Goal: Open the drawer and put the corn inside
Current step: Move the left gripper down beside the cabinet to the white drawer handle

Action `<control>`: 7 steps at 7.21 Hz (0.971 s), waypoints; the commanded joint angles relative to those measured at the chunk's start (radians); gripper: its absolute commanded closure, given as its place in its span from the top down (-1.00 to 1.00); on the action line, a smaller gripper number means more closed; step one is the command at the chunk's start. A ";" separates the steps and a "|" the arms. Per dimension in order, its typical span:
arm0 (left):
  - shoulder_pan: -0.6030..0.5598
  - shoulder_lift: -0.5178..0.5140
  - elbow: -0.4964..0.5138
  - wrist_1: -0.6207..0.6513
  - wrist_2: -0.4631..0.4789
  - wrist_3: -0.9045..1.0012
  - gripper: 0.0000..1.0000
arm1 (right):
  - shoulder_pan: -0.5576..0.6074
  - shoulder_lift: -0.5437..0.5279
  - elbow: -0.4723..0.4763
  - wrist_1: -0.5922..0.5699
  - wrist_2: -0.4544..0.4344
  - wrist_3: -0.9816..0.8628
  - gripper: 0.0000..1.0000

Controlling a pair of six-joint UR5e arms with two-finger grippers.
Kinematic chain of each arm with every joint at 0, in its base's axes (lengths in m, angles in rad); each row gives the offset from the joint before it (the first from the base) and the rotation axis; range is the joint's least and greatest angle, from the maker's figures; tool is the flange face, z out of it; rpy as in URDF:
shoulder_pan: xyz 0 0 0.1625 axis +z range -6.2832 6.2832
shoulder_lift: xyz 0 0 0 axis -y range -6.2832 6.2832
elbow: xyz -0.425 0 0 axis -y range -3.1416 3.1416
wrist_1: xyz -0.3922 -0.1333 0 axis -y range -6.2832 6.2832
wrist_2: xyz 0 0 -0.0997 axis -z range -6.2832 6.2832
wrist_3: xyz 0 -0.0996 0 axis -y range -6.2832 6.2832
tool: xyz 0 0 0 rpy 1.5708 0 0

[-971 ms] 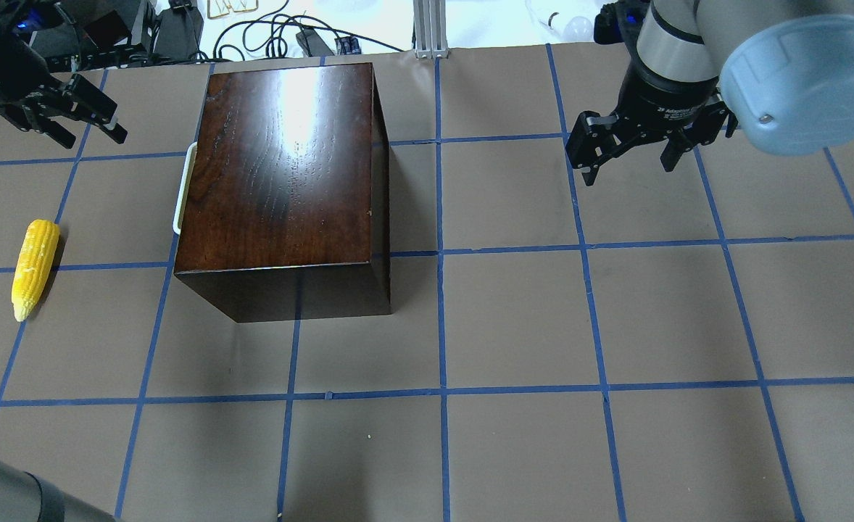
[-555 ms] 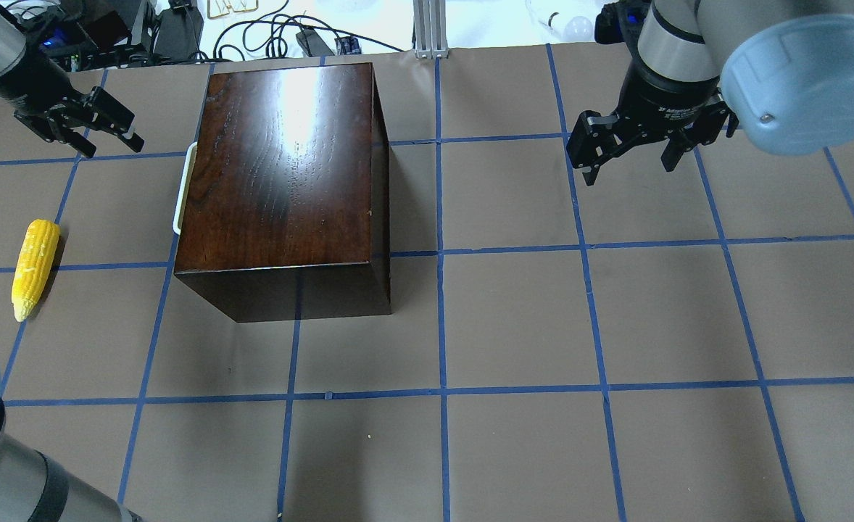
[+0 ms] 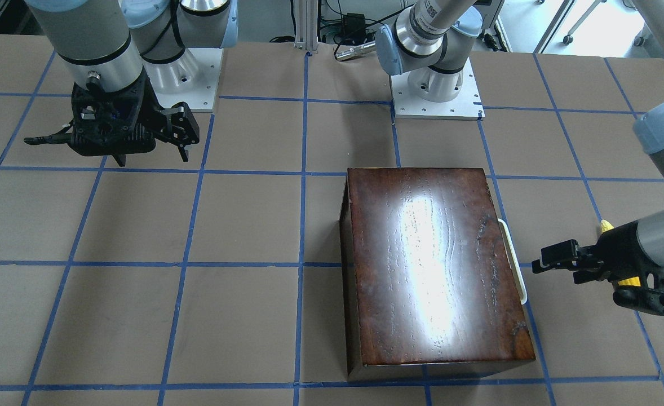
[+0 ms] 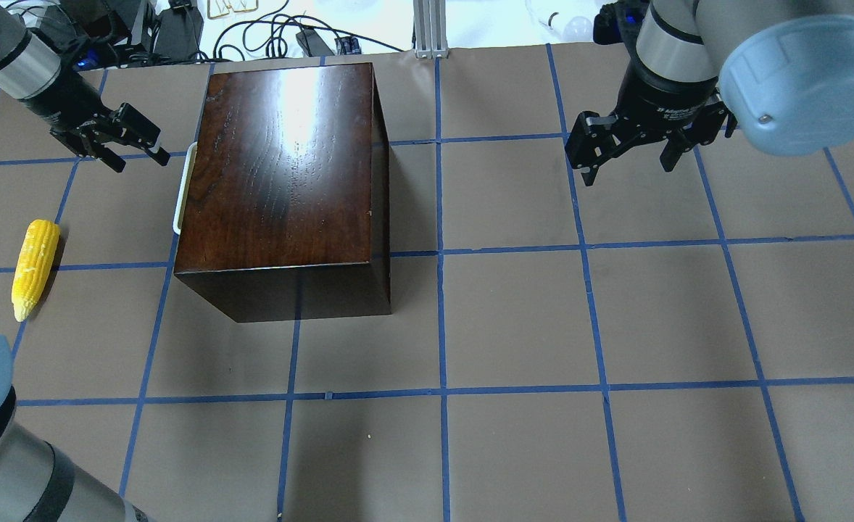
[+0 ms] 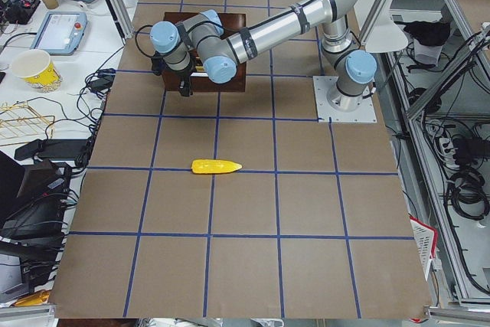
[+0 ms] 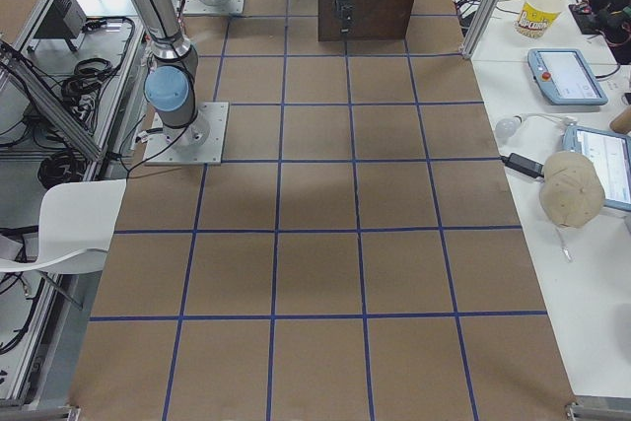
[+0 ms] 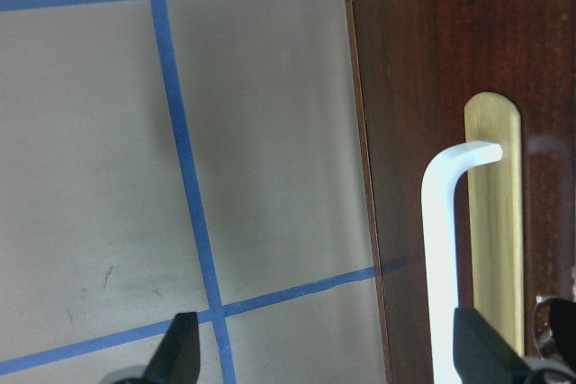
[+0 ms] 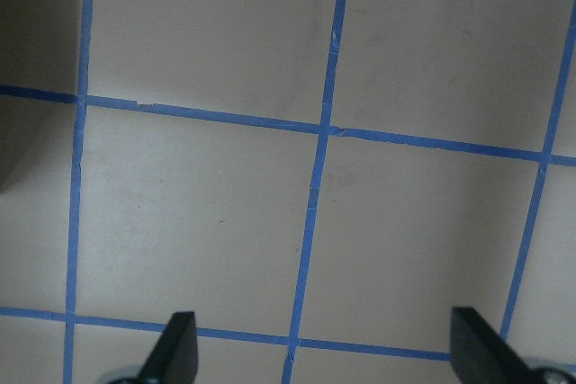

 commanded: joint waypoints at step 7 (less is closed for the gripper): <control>-0.012 -0.011 -0.037 0.004 -0.042 0.021 1.00 | 0.000 0.000 0.002 0.000 0.000 0.000 1.00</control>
